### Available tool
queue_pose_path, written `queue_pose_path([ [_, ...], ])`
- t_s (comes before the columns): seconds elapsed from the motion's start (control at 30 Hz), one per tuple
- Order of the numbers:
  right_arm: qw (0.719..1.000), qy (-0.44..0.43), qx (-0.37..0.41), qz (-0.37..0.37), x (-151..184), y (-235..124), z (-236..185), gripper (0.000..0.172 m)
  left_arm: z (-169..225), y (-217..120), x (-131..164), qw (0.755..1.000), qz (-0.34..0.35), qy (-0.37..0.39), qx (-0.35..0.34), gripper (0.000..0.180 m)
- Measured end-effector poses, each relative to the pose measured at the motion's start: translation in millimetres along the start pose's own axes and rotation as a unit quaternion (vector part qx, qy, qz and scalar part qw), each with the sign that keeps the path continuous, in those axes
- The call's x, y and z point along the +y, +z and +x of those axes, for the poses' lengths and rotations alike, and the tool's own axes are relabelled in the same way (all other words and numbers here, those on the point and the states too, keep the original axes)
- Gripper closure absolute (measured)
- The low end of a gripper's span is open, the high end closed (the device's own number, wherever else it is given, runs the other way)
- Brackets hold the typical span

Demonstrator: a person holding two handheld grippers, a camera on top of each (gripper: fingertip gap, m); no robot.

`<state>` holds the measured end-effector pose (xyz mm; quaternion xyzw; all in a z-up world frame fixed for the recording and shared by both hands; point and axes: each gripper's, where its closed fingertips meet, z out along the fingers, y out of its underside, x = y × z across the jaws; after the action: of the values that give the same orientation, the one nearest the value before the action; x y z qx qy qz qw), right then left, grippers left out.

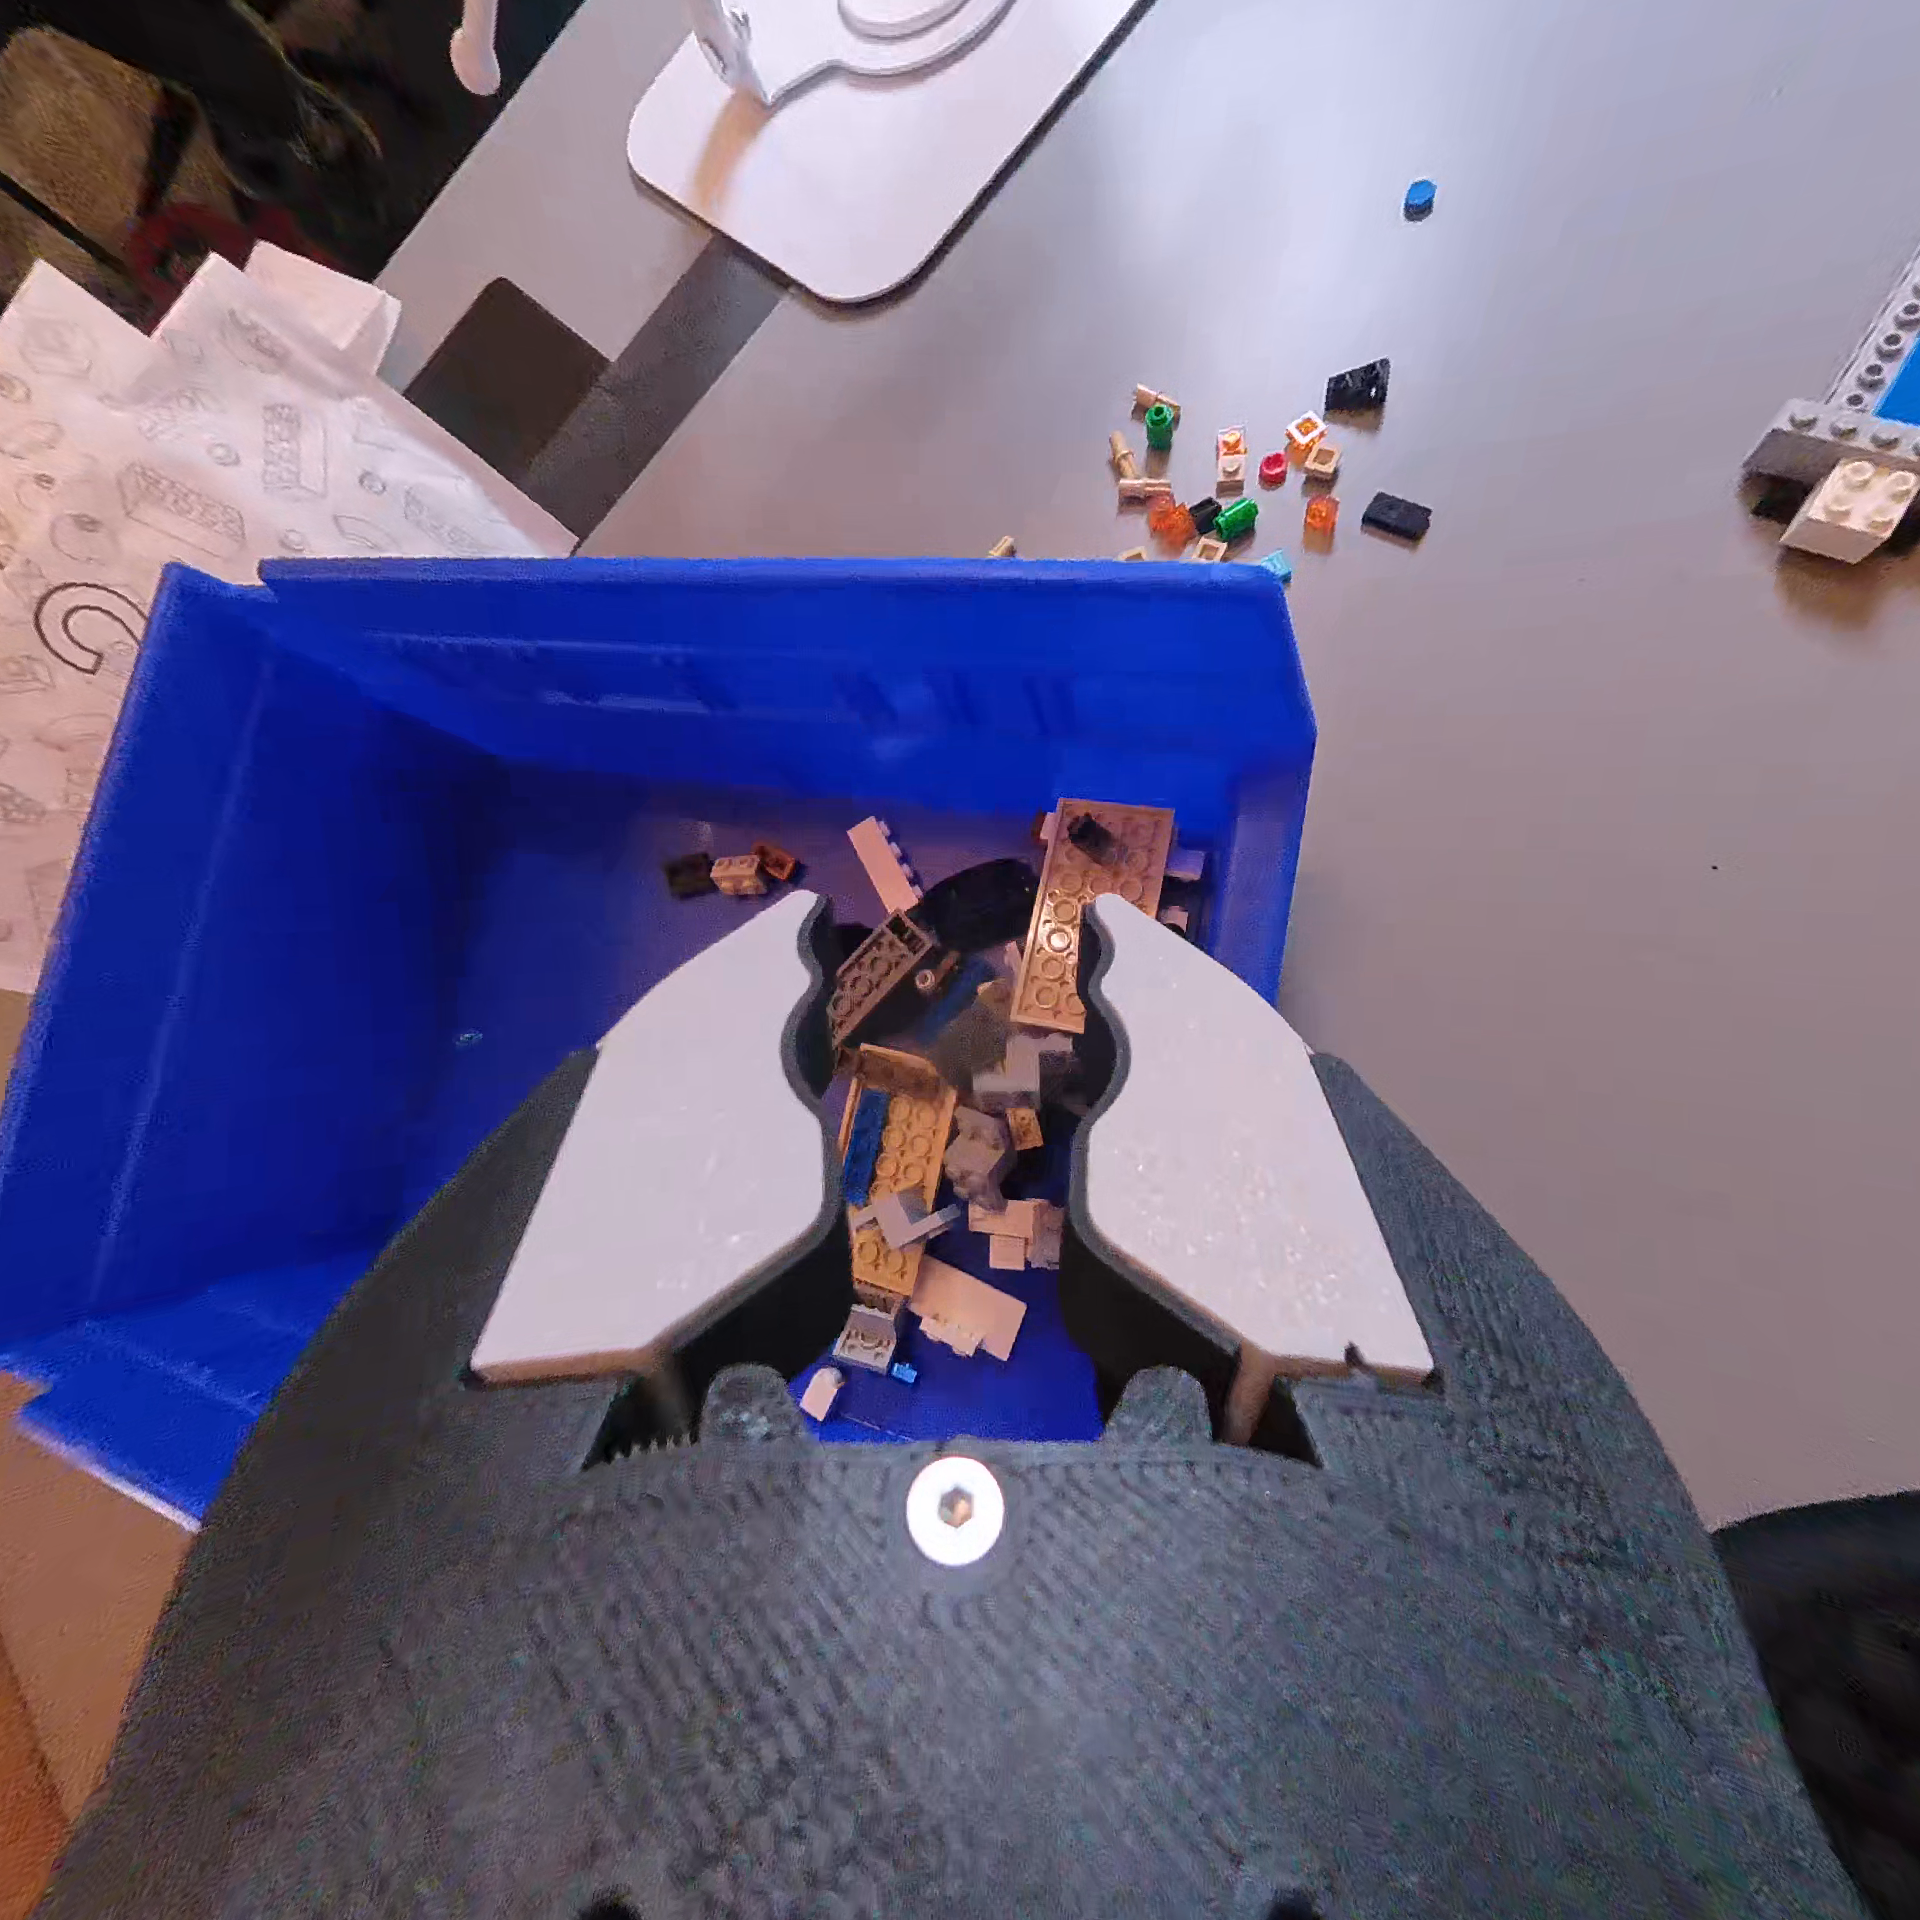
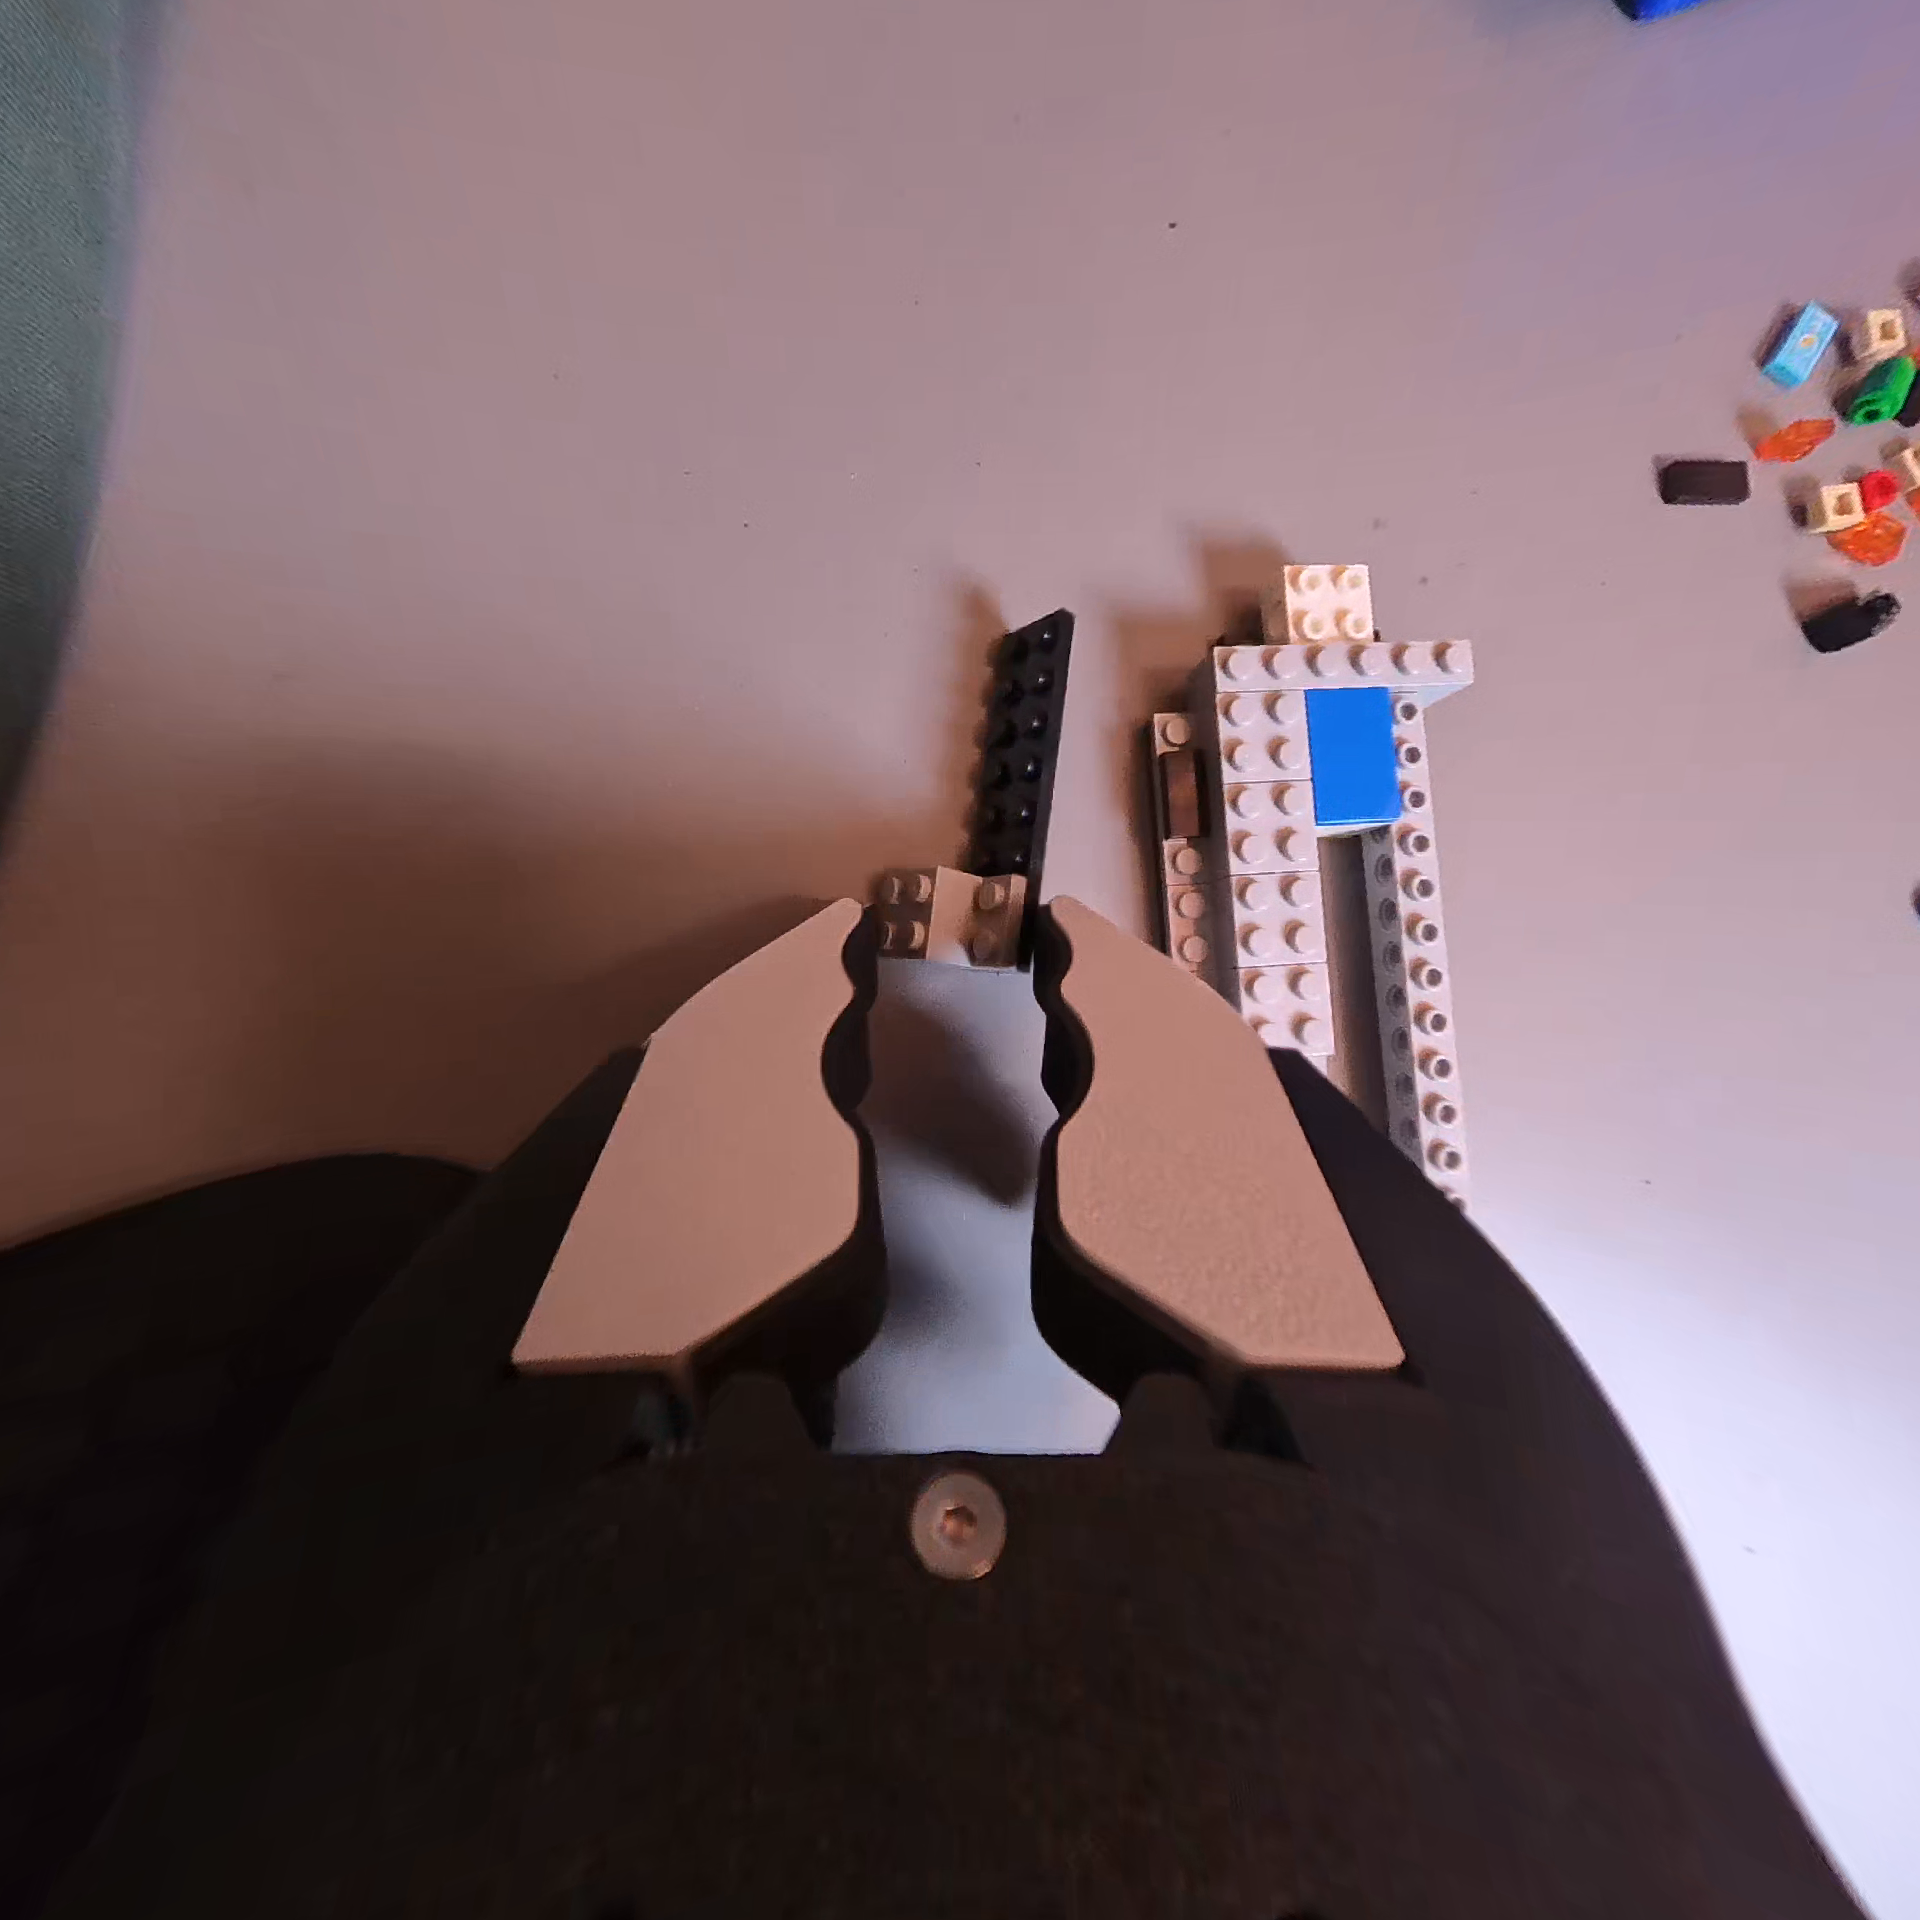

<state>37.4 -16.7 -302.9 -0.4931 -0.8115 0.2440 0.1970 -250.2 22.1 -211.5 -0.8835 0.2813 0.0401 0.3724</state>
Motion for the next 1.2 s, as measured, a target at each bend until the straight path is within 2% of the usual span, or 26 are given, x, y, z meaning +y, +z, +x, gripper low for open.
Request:
queue_pose_path([
  [0.1, 1.000, -0.003, -0.003, 0.020, -3.6, -3.1, -0.4, 0.143, 18.5, -5.1, -22.0, 0.999, 0.033, 0.042, 0.003, 0.135],
  [0.2, 0.997, 0.002, -0.012, 0.070, -18.7, -11.4, -3.0, 0.144, 98.6, -11.3, -55.9, 0.980, 0.105, 0.098, 0.141, 0.146],
  [0.3, 0.992, 0.008, -0.017, 0.121, -36.4, -21.2, -3.8, 0.144, 187.2, -9.6, -67.9, 0.938, 0.130, 0.125, 0.295, 0.148],
  [0.4, 0.988, 0.016, -0.029, 0.150, -46.2, -28.4, -7.9, 0.144, 232.8, 10.5, -71.9, 0.918, 0.134, 0.117, 0.355, 0.148],
  [0.43, 0.987, 0.018, -0.029, 0.155, -48.3, -30.0, -8.4, 0.144, 241.7, 14.9, -72.9, 0.912, 0.133, 0.103, 0.373, 0.154],
  [0.47, 0.987, 0.018, -0.025, 0.157, -49.1, -31.1, -8.0, 0.144, 249.4, 14.8, -75.7, 0.903, 0.138, 0.083, 0.399, 0.167],
  [0.57, 0.988, 0.006, 0.016, 0.150, -45.5, -31.8, -0.6, 0.144, 249.8, 19.9, -86.6, 0.890, 0.150, -0.001, 0.431, 0.173],
  [0.67, 0.976, -0.024, 0.121, 0.177, -50.1, -39.4, 20.4, 0.142, 235.7, 29.2, -91.7, 0.874, 0.149, -0.110, 0.449, 0.175],
  [0.8, 0.945, -0.149, 0.252, 0.147, -51.4, -45.2, 31.3, 0.138, 223.8, 40.7, -95.5, 0.831, 0.141, -0.247, 0.478, 0.175],
  [0.9, 0.914, -0.226, 0.319, 0.108, -52.2, -42.0, 33.2, 0.139, 221.7, 44.6, -97.2, 0.801, 0.133, -0.303, 0.499, 0.175],
  [0.97, 0.894, -0.263, 0.356, 0.074, -48.9, -39.4, 37.8, 0.154, 221.6, 43.2, -99.8, 0.779, 0.132, -0.329, 0.516, 0.175],
  [1.0, 0.891, -0.268, 0.359, 0.073, -49.3, -39.0, 37.5, 0.155, 222.2, 43.8, -98.9, 0.779, 0.132, -0.326, 0.519, 0.175],
  [1.07, 0.915, -0.224, 0.321, 0.099, -51.0, -39.1, 32.7, 0.155, 225.4, 43.2, -95.4, 0.788, 0.131, -0.305, 0.518, 0.175],
  [1.13, 0.945, -0.142, 0.251, 0.151, -52.4, -41.7, 29.4, 0.155, 227.8, 41.1, -95.1, 0.816, 0.141, -0.258, 0.498, 0.173],
  [1.2, 0.956, -0.040, 0.157, 0.244, -61.2, -54.3, 24.2, 0.156, 218.5, 53.7, -86.2, 0.883, 0.145, -0.175, 0.410, 0.175],
])
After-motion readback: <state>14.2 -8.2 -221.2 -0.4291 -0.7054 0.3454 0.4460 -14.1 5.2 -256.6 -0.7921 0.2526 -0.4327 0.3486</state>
